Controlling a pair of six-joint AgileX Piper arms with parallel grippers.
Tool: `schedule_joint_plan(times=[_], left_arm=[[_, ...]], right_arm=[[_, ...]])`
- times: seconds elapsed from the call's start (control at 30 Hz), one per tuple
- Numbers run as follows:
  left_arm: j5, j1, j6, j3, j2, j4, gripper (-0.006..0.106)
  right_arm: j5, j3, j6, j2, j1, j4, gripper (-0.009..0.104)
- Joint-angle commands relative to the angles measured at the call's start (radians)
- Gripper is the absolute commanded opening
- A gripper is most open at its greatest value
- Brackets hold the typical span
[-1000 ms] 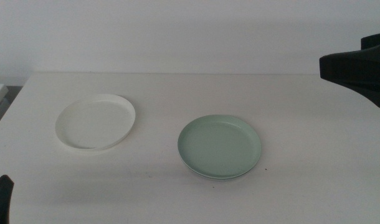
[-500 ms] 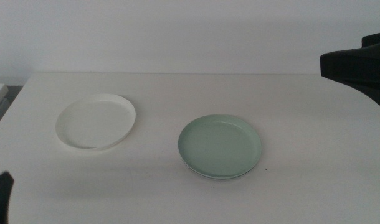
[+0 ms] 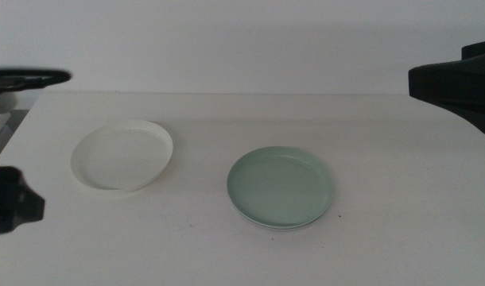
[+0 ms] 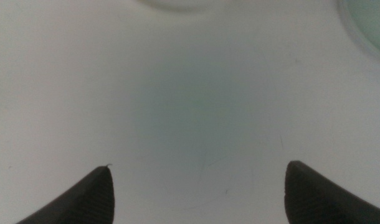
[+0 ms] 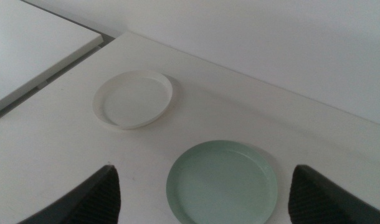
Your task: Stack the three bowls on top of each other.
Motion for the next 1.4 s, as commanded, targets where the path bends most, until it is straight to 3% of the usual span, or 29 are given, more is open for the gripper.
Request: schedule_joint_plan(times=[0.0,0.1,0.37,0.6,1.03,1.17,1.37], left_arm=[[-0.010,-0.001,0.000,-0.034,0.070,-0.017,0.094],[-0.137,-0.001,-0.071,-0.037,0.147,-0.014,0.094],[-0.108,0.044,-0.081,-0.261,0.531,0.041,0.094],[-0.136,0.126,-0.029,-0.538,0.879,-0.053,0.094],[-0.155,0.176,0.061,-0.826,1.273,-0.079,0.093],[-0.173,0.176,0.096,-0.827,1.319,-0.112,0.088],[-0.187,0.176,0.098,-0.827,1.353,-0.114,0.072]], right_arm=[[-0.013,0.003,-0.005,-0.004,0.001,-0.002,0.085],[-0.013,0.003,-0.005,-0.004,0.001,-0.002,0.085],[-0.013,0.003,-0.005,-0.004,0.001,-0.002,0.085],[-0.013,0.003,-0.005,-0.004,0.001,-0.002,0.085],[-0.013,0.003,-0.005,-0.004,0.001,-0.002,0.085],[-0.013,0.003,-0.005,-0.004,0.001,-0.002,0.085],[-0.013,0.003,-0.005,-0.004,0.001,-0.002,0.085]])
